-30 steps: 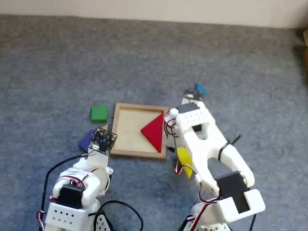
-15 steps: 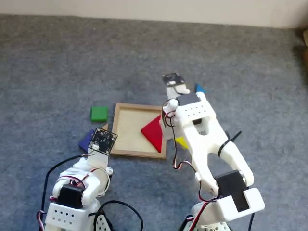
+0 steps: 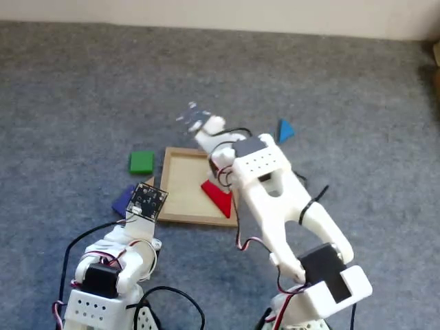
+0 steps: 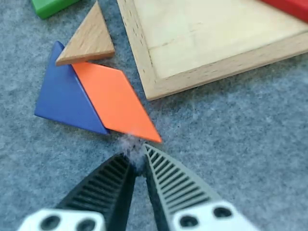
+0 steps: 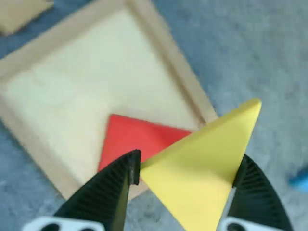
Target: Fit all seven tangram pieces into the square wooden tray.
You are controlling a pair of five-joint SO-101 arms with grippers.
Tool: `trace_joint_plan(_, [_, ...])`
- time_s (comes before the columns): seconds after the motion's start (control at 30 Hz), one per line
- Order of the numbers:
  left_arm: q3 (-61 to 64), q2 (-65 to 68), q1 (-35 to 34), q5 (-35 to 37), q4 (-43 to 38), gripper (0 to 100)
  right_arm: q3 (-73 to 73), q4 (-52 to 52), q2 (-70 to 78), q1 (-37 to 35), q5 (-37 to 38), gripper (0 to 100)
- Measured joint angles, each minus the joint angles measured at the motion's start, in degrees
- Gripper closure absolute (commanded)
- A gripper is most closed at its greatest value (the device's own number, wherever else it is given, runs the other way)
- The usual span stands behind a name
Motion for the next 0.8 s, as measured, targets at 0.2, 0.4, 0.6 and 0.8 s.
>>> trace_joint_plan(0.2, [0.00, 0.00, 0.00, 0.00, 0.00, 99, 0.00, -0.35, 0.26, -4.48, 7.74, 75.4])
trace_joint_plan(0.4, [0.00, 0.00, 0.00, 0.00, 0.00, 99, -5.80, -0.53, 8.35, -4.92, 10.99, 75.3])
trace_joint_plan(0.6, [0.00, 0.00, 0.00, 0.00, 0.00, 99, -13.54, -0.53, 15.12, -5.27, 13.10, 75.2])
trace_joint_plan(0.8, [0.00, 0.00, 0.00, 0.00, 0.00, 99, -16.62, -0.53, 18.29, -7.65, 13.19, 70.8])
